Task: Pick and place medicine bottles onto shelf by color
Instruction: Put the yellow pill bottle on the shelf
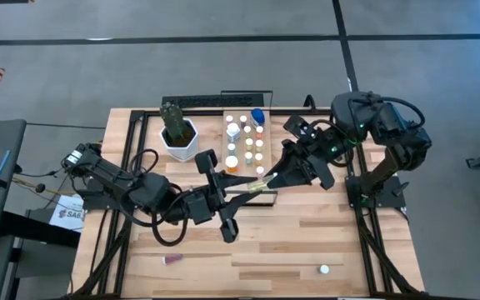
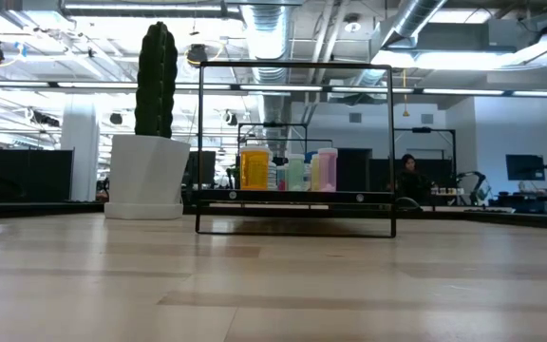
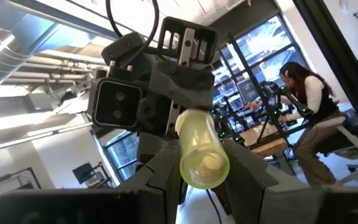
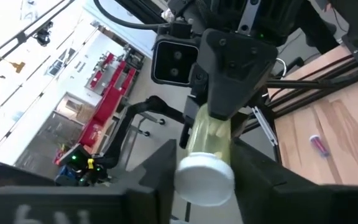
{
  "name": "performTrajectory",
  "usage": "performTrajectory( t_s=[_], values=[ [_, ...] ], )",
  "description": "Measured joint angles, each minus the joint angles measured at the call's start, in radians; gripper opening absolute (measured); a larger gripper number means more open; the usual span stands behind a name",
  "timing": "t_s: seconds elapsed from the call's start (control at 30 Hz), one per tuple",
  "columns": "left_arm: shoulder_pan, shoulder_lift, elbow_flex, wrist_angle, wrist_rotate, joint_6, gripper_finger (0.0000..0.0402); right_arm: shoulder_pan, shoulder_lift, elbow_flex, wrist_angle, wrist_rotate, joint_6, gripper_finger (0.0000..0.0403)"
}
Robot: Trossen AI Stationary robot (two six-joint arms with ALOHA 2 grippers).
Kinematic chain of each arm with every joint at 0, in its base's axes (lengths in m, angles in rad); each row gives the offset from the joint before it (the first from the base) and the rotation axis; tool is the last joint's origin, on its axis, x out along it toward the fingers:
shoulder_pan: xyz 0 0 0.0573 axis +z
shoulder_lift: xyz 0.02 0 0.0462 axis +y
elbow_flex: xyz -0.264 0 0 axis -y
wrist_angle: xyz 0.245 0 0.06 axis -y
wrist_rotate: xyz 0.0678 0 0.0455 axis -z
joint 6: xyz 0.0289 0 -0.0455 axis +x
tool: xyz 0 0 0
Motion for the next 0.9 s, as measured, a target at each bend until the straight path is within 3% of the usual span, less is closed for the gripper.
performTrajectory(
  t_s=[0.13,0.3,0.5,0.67,0.77,0.9],
  values=[
    [0.000,0.000,0.000,0.012,0.002,0.000,0.0086,0.000,-0.001,0.000,-0.004,0.002,0.000,0.0107],
    [0.002,0.000,0.000,0.019,0.046,-0.038,0.0106,-0.011,-0.005,0.000,-0.001,-0.019,0.004,0.0111],
    [0.001,0.001,0.000,0.010,0.016,-0.084,0.0164,-0.053,-0.041,0.002,-0.017,-0.104,0.019,0.0133],
    [-0.002,0.001,0.000,0.011,-0.207,-0.091,0.0211,-0.122,-0.068,0.002,-0.092,-0.158,-0.040,0.0117],
    [-0.016,0.001,0.000,0.013,-0.367,-0.095,0.0228,-0.166,-0.096,0.002,-0.232,-0.157,-0.136,0.0119],
    [-0.047,0.001,-0.001,0.023,-0.552,-0.150,0.0237,-0.219,-0.108,0.002,-0.448,-0.073,-0.313,0.0137]
  ],
)
